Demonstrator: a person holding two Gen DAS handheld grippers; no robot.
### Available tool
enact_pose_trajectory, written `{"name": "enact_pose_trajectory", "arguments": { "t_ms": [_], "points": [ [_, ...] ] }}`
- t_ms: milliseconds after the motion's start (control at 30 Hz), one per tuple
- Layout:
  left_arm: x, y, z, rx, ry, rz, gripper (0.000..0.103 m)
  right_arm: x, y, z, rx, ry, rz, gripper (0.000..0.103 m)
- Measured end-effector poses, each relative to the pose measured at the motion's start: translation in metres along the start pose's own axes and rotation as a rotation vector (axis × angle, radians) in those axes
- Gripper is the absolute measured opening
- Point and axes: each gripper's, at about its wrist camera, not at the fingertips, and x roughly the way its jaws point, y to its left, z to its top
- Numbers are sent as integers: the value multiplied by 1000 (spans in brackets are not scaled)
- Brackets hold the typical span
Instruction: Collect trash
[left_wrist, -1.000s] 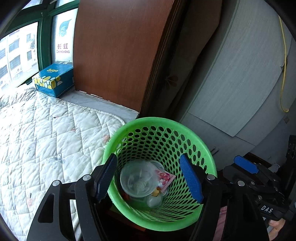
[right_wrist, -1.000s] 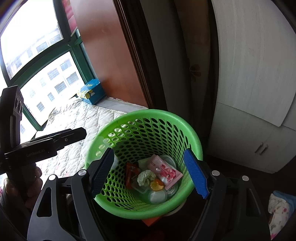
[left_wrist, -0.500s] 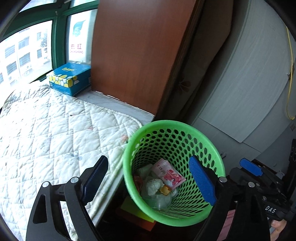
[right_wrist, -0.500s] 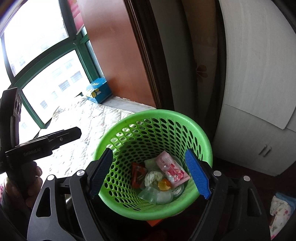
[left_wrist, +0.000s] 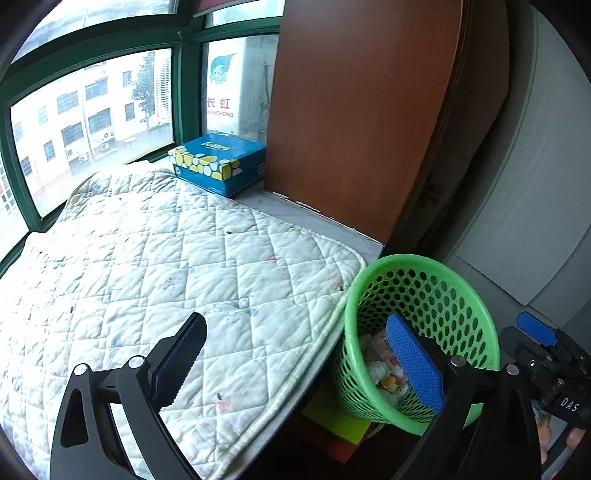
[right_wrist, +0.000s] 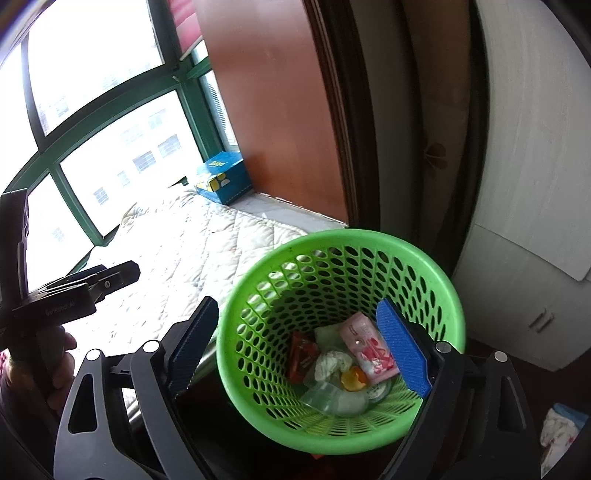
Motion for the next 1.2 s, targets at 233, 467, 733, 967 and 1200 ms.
{"name": "enact_pose_trajectory", "arguments": {
  "t_ms": [233, 467, 733, 967, 1200],
  "points": [
    [-15, 31, -3, -37, -28, 78, 95, 7, 24, 7, -46, -7, 19, 88],
    [-33, 60, -9, -76, -40, 144, 96, 15, 47, 15, -84, -12, 53, 90],
    [-50, 86, -16, -118, -56, 197, 96, 22, 73, 21, -120, -14, 81, 91],
    [-58, 106, -25, -147, -52, 244, 96, 31, 91, 26, -153, -12, 95, 93],
    [-66, 123, -31, -178, -59, 275, 96, 38, 106, 27, -184, -15, 106, 94]
  ]
}}
